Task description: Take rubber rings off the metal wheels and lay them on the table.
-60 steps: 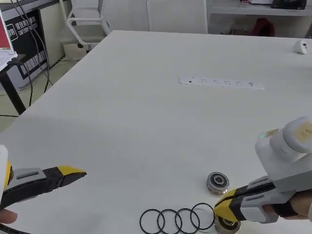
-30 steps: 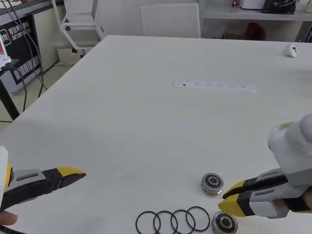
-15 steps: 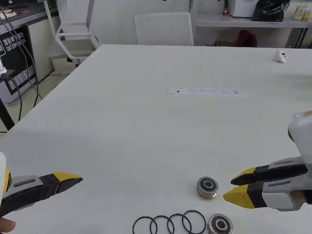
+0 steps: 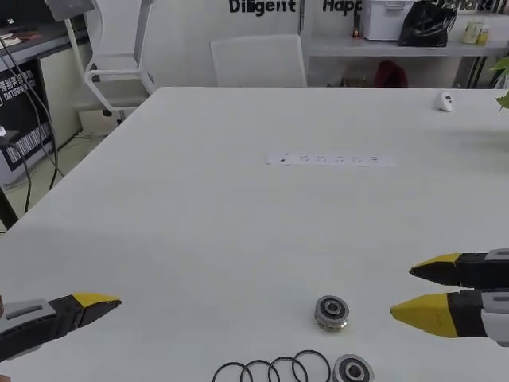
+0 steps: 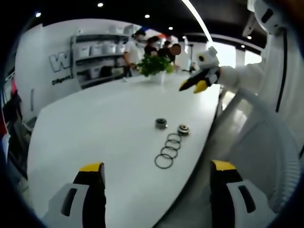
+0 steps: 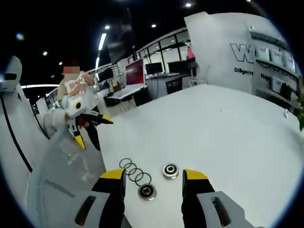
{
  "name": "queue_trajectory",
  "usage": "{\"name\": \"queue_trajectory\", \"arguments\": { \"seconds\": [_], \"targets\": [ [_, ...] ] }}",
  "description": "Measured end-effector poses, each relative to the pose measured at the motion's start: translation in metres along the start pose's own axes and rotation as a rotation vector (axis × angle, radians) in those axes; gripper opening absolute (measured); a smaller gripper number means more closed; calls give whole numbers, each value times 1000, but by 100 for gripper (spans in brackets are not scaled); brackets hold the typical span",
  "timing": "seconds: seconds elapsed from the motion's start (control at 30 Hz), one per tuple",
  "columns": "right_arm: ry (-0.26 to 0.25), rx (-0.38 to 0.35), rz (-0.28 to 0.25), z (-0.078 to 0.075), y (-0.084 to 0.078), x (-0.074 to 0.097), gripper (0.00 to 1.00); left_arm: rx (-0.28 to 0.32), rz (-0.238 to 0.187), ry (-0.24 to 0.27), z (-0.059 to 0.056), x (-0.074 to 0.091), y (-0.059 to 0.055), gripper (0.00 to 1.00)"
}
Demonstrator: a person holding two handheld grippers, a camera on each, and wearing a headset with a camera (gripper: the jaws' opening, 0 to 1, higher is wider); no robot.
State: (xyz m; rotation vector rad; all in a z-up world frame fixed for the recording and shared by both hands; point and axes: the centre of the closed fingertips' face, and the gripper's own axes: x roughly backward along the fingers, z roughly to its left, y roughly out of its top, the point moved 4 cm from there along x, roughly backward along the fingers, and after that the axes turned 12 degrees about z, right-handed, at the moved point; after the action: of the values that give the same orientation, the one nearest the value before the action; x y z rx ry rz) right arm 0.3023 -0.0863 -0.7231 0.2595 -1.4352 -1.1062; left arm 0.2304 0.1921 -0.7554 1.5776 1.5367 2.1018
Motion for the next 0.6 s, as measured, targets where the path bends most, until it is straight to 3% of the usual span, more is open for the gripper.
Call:
{"name": "queue_trajectory", "arguments": {
  "seconds": [0.27, 0.37, 0.47, 0.6],
  "targets": [
    [-12, -12, -105, 6, -7, 18, 62, 19, -8, 26, 3, 4, -2, 100],
    [-23, -40, -178, 9, -10, 22, 68, 26, -14, 34, 3, 5, -3, 100],
    [-24, -58, -186, 11, -17, 21, 77, 47, -25, 32, 2, 6, -5, 100],
    [-60, -62, -154, 9, -31, 20, 79, 72, -30, 37, 3, 8, -7, 100]
  ]
}}
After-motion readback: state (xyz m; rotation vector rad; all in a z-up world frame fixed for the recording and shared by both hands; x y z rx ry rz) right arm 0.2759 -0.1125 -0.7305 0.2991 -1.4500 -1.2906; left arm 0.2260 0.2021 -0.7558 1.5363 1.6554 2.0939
